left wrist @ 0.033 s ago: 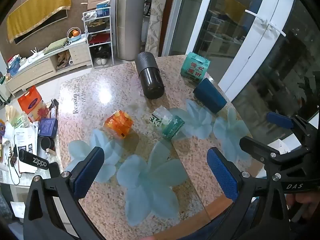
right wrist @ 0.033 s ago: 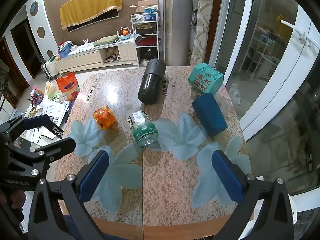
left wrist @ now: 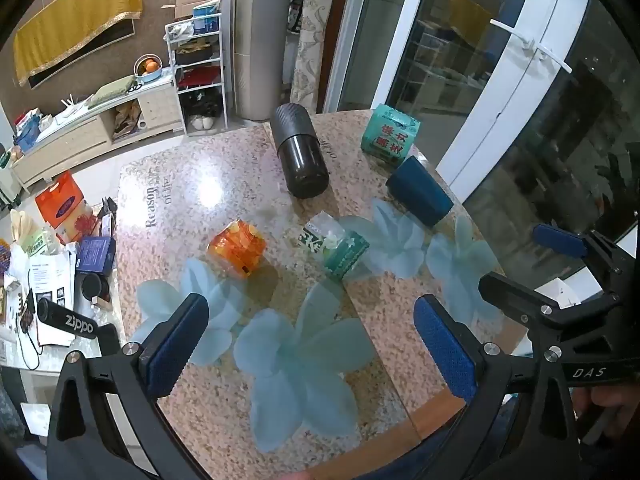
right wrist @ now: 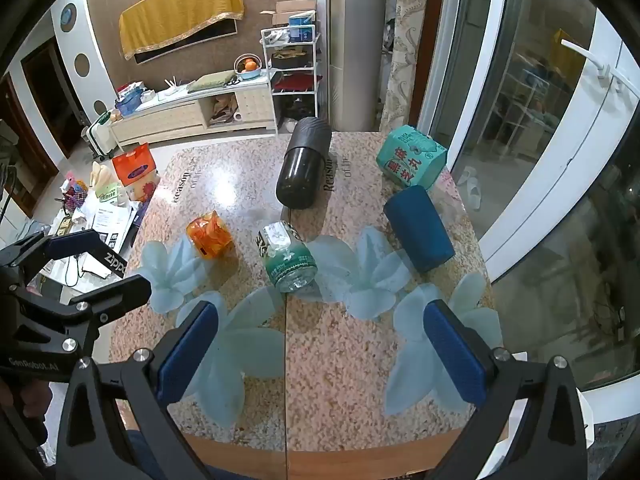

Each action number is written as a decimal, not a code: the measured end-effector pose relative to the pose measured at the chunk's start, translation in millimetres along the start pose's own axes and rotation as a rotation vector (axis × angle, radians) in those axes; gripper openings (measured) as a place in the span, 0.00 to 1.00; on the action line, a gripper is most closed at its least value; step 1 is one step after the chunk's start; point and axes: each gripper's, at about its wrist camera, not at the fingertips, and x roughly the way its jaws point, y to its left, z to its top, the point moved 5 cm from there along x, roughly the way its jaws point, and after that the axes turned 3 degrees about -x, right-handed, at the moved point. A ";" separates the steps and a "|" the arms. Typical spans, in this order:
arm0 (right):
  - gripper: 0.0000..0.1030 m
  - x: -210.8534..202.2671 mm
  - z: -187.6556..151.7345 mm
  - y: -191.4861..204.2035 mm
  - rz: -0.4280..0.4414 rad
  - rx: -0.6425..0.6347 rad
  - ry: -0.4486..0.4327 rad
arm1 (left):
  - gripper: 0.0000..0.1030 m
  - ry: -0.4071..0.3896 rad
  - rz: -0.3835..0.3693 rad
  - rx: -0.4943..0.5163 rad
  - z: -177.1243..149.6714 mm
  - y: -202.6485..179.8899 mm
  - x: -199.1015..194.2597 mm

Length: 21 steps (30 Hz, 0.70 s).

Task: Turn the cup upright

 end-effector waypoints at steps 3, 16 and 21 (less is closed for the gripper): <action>1.00 0.1 -0.1 -0.1 -0.001 -0.001 0.005 | 1.00 -0.011 -0.003 -0.001 0.4 0.0 -0.4; 1.00 -0.2 0.1 0.0 -0.006 -0.004 0.003 | 1.00 -0.012 -0.008 -0.002 0.2 0.8 3.5; 1.00 -0.6 -0.2 0.4 -0.007 -0.004 0.003 | 1.00 -0.011 -0.006 -0.002 0.0 0.3 3.9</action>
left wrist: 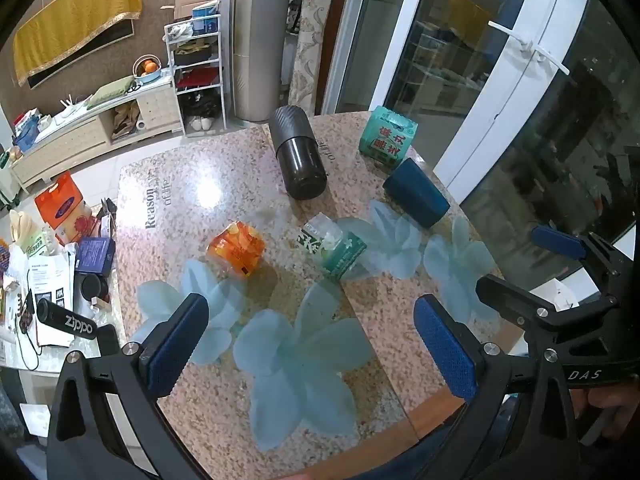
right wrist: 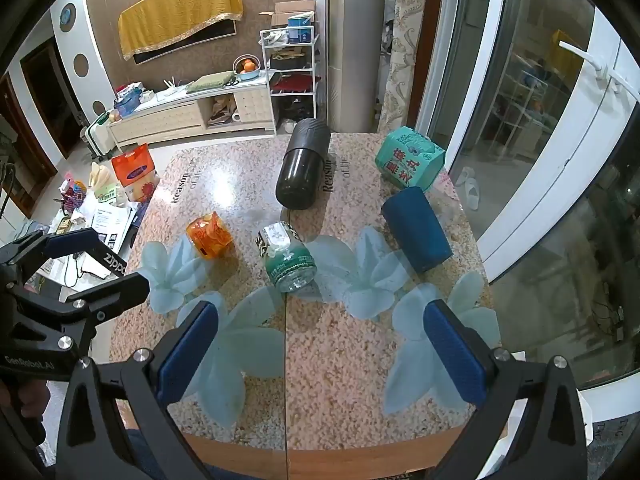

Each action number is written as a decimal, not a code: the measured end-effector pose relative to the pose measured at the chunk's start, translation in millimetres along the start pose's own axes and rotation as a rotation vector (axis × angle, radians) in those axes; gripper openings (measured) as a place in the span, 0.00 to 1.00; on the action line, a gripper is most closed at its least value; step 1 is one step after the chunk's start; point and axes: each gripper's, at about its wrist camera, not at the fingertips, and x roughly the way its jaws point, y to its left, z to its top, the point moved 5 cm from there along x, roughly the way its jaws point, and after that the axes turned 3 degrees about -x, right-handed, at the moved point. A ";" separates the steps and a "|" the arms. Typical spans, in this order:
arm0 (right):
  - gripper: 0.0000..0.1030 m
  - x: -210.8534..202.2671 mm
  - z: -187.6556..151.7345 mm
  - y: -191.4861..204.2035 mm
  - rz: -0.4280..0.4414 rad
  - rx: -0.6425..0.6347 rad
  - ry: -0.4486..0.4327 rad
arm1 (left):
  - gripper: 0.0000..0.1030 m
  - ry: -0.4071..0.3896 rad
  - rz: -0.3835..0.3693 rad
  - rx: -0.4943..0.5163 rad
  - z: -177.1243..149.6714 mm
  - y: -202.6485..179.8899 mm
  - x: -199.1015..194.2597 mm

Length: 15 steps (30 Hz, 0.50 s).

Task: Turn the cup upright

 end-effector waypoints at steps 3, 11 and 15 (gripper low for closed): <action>1.00 -0.4 -0.1 0.0 0.000 0.000 0.000 | 1.00 0.001 -0.004 -0.001 0.5 0.3 -1.3; 1.00 -1.2 0.3 0.6 0.000 0.002 0.000 | 1.00 0.003 -0.003 0.000 3.5 -2.0 -4.7; 1.00 -1.7 -1.5 0.5 0.003 0.004 0.002 | 1.00 0.000 -0.005 0.000 2.5 -1.8 -5.0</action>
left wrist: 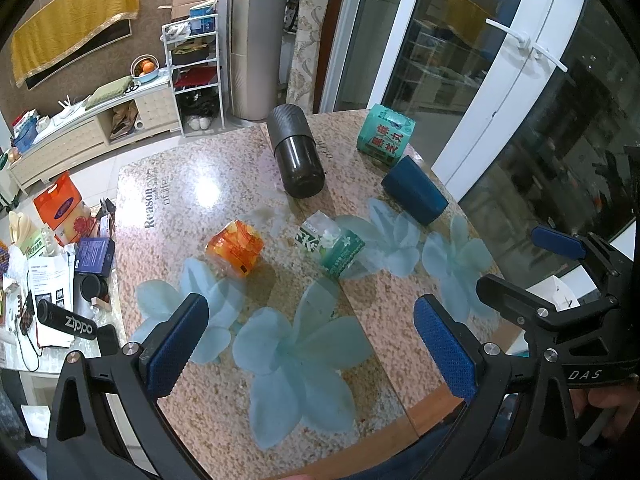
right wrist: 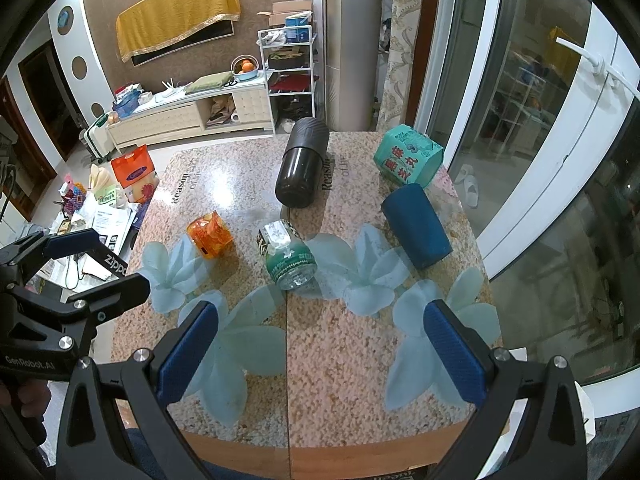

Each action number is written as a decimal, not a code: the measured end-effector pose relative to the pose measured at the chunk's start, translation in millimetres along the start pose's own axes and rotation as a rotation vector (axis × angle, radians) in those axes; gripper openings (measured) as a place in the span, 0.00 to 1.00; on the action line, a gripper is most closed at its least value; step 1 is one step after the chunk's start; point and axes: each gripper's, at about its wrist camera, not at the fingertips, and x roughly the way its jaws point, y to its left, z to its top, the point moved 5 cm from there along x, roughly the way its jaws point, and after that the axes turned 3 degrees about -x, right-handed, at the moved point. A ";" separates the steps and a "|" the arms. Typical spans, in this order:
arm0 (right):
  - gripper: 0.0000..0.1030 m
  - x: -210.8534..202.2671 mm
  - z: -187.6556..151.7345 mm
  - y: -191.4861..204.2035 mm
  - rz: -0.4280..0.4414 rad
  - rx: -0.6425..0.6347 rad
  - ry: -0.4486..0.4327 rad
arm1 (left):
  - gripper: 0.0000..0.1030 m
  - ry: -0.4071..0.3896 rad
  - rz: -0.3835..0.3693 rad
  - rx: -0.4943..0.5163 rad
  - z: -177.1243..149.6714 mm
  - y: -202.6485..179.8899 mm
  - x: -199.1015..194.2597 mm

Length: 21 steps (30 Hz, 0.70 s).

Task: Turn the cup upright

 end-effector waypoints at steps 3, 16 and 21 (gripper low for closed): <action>1.00 0.1 -0.8 -0.8 0.005 0.002 0.002 | 1.00 0.000 0.001 -0.001 -0.1 -0.1 -0.2; 1.00 2.5 -2.5 1.9 0.002 0.003 0.012 | 1.00 0.001 -0.001 -0.002 0.5 -2.2 -2.0; 1.00 6.2 1.7 -1.7 0.002 0.000 0.031 | 1.00 0.008 -0.009 -0.006 -5.8 0.0 3.1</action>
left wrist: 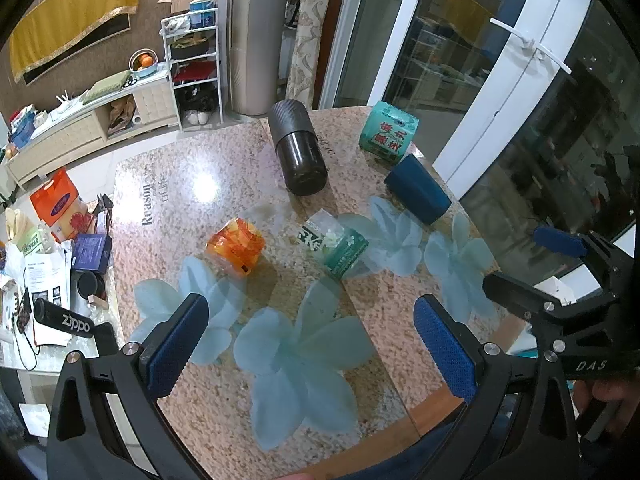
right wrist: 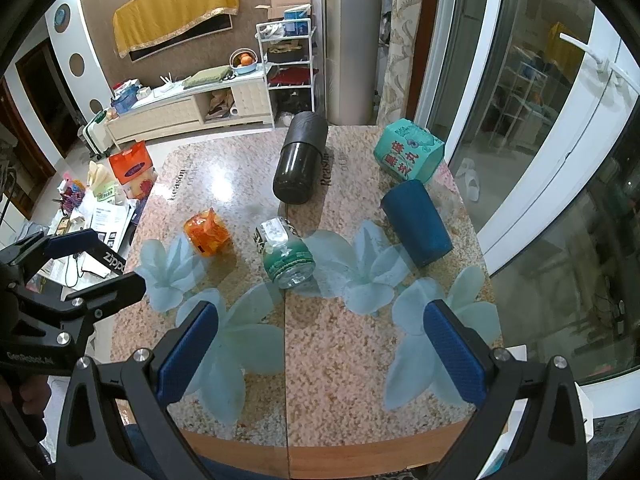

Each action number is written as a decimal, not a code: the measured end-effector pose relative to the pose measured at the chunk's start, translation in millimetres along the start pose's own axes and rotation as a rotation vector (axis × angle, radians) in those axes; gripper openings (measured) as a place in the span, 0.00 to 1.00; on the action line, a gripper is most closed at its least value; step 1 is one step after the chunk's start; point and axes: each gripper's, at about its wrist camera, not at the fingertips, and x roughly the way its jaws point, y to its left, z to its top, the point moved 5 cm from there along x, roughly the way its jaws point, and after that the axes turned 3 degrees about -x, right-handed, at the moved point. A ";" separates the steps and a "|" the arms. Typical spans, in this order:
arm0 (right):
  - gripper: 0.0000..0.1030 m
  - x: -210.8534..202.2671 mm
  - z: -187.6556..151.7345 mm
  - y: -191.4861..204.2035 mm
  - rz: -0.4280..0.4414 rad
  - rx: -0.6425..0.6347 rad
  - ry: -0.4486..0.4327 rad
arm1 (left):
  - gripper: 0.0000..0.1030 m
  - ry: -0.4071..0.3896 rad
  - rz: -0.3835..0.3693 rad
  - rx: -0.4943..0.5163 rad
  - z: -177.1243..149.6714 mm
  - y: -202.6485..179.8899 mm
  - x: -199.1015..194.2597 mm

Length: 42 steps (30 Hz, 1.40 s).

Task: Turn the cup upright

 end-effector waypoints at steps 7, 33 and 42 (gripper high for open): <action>1.00 11.4 11.3 -4.2 0.025 -0.025 0.053 | 1.00 0.036 -0.009 -0.039 -1.6 10.4 13.7; 1.00 128.3 62.4 25.7 0.192 -0.286 0.340 | 1.00 0.204 0.043 -0.244 -1.7 52.0 78.1; 1.00 165.0 54.4 41.9 0.217 -0.364 0.443 | 1.00 0.242 0.064 -0.301 -10.0 60.4 98.7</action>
